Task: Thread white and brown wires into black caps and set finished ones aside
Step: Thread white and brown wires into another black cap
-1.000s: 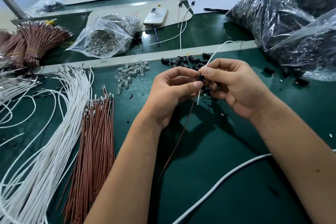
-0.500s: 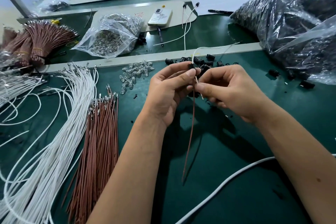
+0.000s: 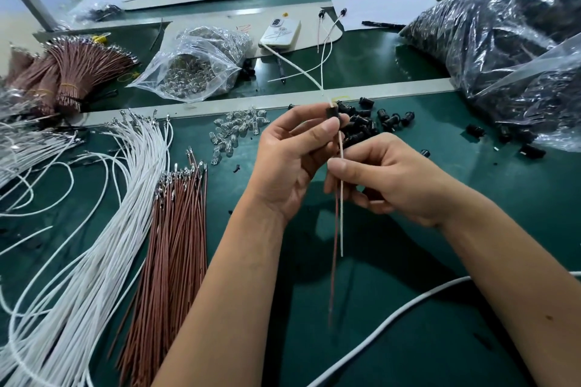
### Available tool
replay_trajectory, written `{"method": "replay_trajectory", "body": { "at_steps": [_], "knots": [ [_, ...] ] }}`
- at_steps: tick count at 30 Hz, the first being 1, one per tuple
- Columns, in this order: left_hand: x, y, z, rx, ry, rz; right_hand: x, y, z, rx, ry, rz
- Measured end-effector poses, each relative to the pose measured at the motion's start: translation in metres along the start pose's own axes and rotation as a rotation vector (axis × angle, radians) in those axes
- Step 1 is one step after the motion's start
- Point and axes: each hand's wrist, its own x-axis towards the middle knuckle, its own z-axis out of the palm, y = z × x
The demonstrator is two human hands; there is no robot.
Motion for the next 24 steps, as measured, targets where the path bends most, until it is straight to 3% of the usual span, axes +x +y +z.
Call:
{"method": "replay_trajectory", "body": {
  "at_steps": [9, 11, 15, 17, 19, 24],
  "knots": [
    [0.004, 0.001, -0.004, -0.076, 0.107, 0.038, -0.010, -0.008, -0.003, -0.199, -0.446, 0.197],
    [0.004, 0.001, -0.004, -0.050, 0.110, 0.035, -0.007, -0.008, 0.001, -0.143, -0.326, 0.169],
    [0.004, -0.001, -0.003, 0.061, 0.090, 0.024, 0.002, -0.002, 0.003, -0.035, 0.119, 0.042],
    [0.003, -0.002, -0.003, 0.118, 0.089, 0.021, 0.004, -0.001, 0.001, -0.045, 0.199, 0.007],
    [0.003, -0.004, -0.002, 0.151, 0.100, 0.025, 0.003, 0.000, -0.002, -0.068, 0.164, 0.024],
    [0.003, -0.004, -0.001, 0.130, 0.136, 0.044, -0.004, 0.000, -0.008, -0.145, -0.186, 0.191]
  ]
}}
